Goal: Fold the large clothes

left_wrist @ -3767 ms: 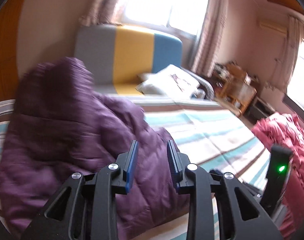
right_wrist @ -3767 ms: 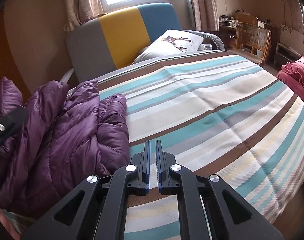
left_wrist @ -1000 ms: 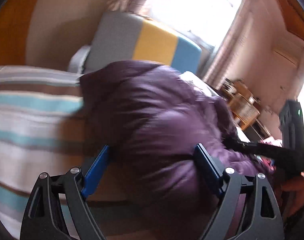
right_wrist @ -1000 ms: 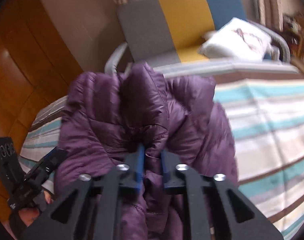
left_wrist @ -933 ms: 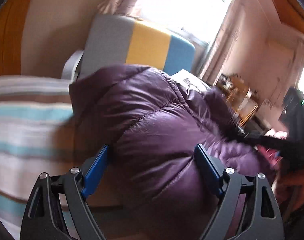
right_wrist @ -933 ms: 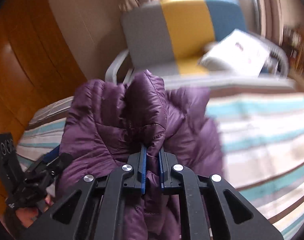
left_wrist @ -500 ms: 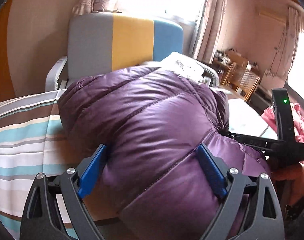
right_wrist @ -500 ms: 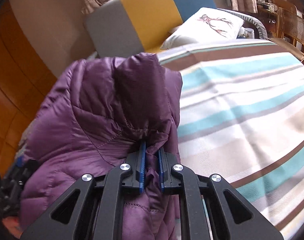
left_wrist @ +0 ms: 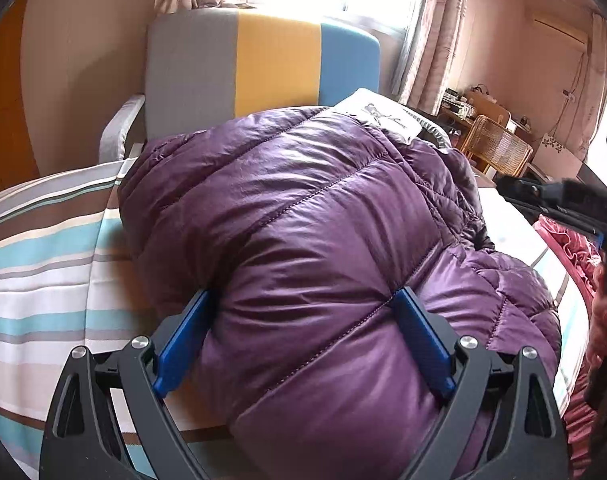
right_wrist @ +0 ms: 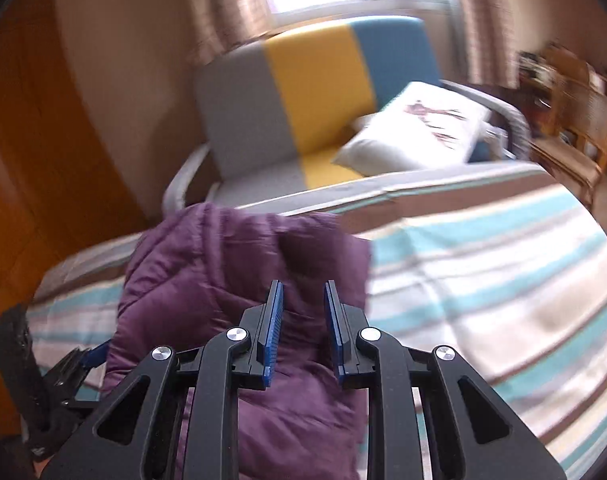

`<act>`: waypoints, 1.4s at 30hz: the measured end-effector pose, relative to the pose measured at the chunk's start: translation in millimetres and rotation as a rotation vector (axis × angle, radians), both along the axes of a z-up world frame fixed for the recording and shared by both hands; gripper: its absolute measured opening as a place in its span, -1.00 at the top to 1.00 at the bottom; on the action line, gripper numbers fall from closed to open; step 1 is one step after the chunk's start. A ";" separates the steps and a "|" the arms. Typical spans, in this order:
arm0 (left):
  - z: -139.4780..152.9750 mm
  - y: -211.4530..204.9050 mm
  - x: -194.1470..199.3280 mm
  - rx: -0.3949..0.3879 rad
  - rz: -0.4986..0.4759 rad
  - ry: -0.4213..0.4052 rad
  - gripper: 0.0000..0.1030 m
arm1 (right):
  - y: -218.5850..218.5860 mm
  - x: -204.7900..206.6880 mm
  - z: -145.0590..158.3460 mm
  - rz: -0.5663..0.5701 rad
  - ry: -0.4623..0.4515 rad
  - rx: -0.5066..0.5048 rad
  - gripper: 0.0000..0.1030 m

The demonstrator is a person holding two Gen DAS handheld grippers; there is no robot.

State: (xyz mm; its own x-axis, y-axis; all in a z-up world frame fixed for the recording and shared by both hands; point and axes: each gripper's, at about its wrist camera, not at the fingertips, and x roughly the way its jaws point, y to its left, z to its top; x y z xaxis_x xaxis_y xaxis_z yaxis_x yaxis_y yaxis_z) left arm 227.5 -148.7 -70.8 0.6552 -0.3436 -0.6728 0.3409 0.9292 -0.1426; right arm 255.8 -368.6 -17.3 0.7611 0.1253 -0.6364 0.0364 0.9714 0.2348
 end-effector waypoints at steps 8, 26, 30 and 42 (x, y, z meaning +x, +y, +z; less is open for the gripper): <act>9.4 3.0 -4.5 -0.015 -0.002 0.000 -0.80 | 1.9 48.8 -64.0 -0.031 0.178 -0.054 0.59; -27.0 45.7 15.7 -0.342 0.052 0.322 -0.96 | -11.4 1.8 -53.6 -0.014 0.130 -0.065 -0.55; -30.6 38.3 16.7 -0.319 0.024 0.341 -0.96 | -30.2 20.6 -68.3 0.020 0.244 0.111 -0.55; -21.1 34.6 31.5 -0.223 -0.090 0.288 -0.59 | -46.9 17.1 -102.3 0.078 0.272 0.498 0.28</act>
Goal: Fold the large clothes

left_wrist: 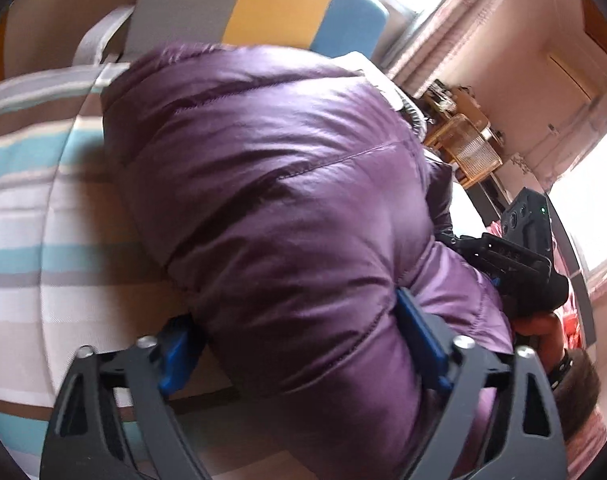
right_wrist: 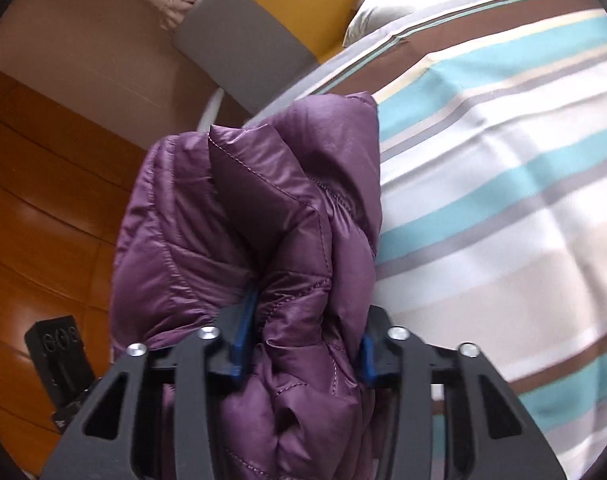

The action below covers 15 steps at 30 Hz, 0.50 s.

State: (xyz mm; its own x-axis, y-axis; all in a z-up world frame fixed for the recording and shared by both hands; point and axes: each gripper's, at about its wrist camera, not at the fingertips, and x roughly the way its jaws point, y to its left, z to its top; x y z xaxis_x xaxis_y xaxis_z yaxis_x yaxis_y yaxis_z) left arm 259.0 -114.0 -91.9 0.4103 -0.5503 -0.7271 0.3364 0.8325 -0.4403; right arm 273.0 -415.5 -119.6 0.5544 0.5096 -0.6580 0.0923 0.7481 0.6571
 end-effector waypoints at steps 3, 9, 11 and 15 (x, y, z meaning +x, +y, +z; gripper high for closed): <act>10.4 14.2 -3.1 -0.001 -0.015 -0.008 -0.48 | 11.6 -12.4 6.8 0.019 0.004 -0.003 0.36; 21.1 65.6 -9.6 -0.017 -0.011 -0.002 -0.43 | 55.3 -49.5 16.6 0.041 -0.033 0.116 0.39; 22.9 88.8 -16.2 -0.026 0.015 0.000 -0.43 | 76.8 -59.4 18.7 0.056 -0.053 0.132 0.39; 25.1 125.1 -29.1 0.005 0.071 -0.026 -0.51 | 117.1 -74.5 14.1 0.077 -0.090 0.108 0.39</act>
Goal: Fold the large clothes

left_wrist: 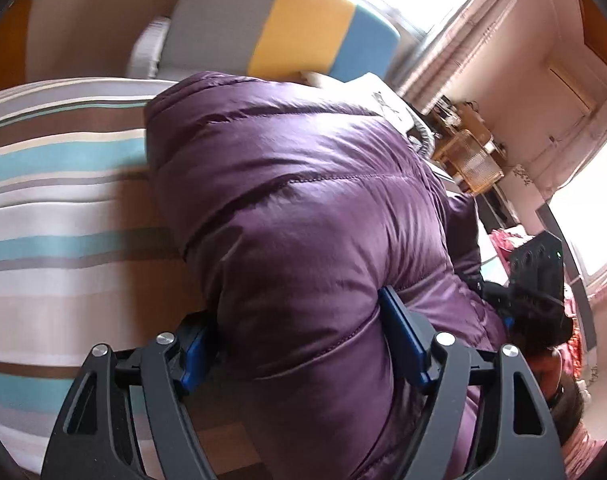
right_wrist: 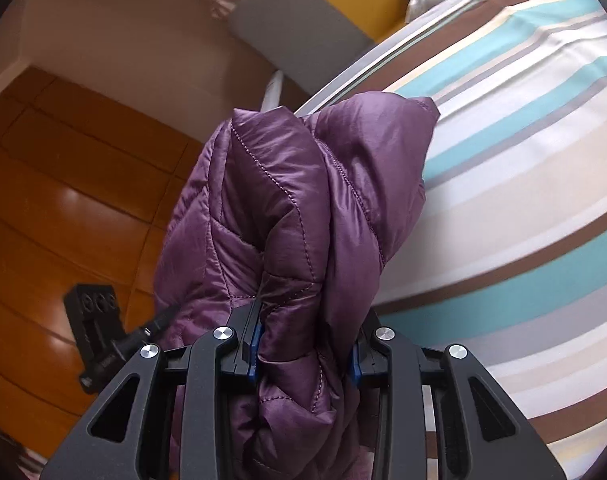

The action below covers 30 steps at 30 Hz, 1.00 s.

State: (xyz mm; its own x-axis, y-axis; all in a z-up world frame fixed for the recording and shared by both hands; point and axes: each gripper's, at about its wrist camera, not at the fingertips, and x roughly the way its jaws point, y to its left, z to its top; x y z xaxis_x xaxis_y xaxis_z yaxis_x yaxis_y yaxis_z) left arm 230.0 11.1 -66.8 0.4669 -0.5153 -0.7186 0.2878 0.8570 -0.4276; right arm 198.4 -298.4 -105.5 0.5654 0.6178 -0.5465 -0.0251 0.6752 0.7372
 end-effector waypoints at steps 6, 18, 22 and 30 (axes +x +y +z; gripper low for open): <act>-3.2 -3.4 -11.3 0.088 0.065 -0.083 -0.76 | 14.0 -19.5 -1.4 -0.073 -0.098 -0.174 0.18; 58.8 0.0 -31.7 0.186 0.172 -0.301 -0.72 | 13.8 -55.6 70.6 -0.232 -0.153 -0.432 -0.03; 52.9 -15.1 -19.1 0.243 0.140 -0.260 -0.42 | 28.3 -34.8 104.5 -0.219 -0.210 -0.447 0.24; 43.3 -39.2 3.9 0.298 0.083 -0.233 -0.44 | 81.6 34.6 92.0 -0.145 -0.139 -0.613 0.41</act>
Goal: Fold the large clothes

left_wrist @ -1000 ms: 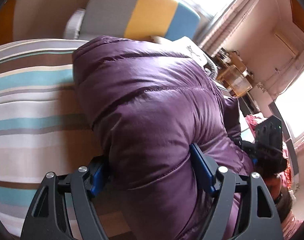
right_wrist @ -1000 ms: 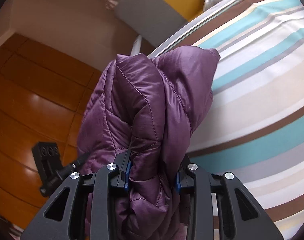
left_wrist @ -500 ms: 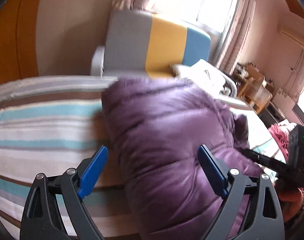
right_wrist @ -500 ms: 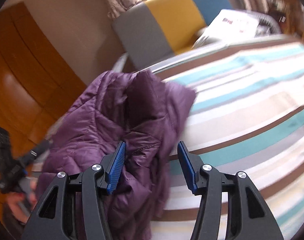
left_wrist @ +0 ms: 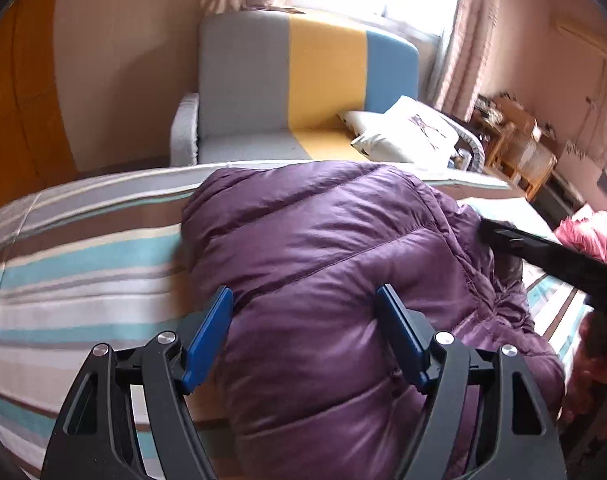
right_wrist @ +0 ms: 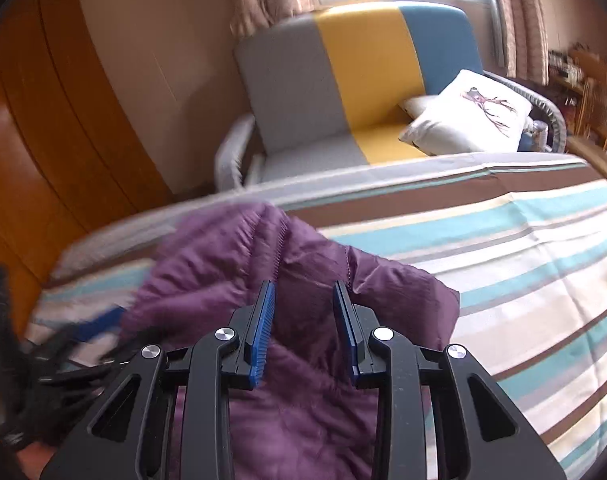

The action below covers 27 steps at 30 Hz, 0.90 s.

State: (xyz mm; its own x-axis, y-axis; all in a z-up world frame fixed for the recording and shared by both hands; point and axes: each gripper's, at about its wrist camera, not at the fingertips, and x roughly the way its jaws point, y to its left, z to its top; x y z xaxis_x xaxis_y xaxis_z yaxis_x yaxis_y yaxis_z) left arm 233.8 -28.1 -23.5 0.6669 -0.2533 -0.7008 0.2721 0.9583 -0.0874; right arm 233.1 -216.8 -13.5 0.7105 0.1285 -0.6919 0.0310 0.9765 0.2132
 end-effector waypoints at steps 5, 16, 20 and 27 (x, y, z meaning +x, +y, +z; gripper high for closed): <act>-6.1 -21.8 -0.1 0.063 -0.049 -0.016 -0.51 | -10.4 -0.1 -42.5 -0.067 0.031 -0.056 0.42; -32.1 -34.0 4.0 0.070 -0.081 -0.048 -0.65 | -26.3 1.1 -78.2 -0.106 0.010 -0.038 0.45; -32.6 -33.9 4.8 0.070 -0.088 -0.038 -0.65 | -25.5 -0.5 -77.4 -0.095 0.007 -0.048 0.45; -11.2 -15.4 -26.4 0.041 -0.047 -0.051 -0.75 | -41.5 -31.3 -50.2 -0.086 -0.002 0.066 0.45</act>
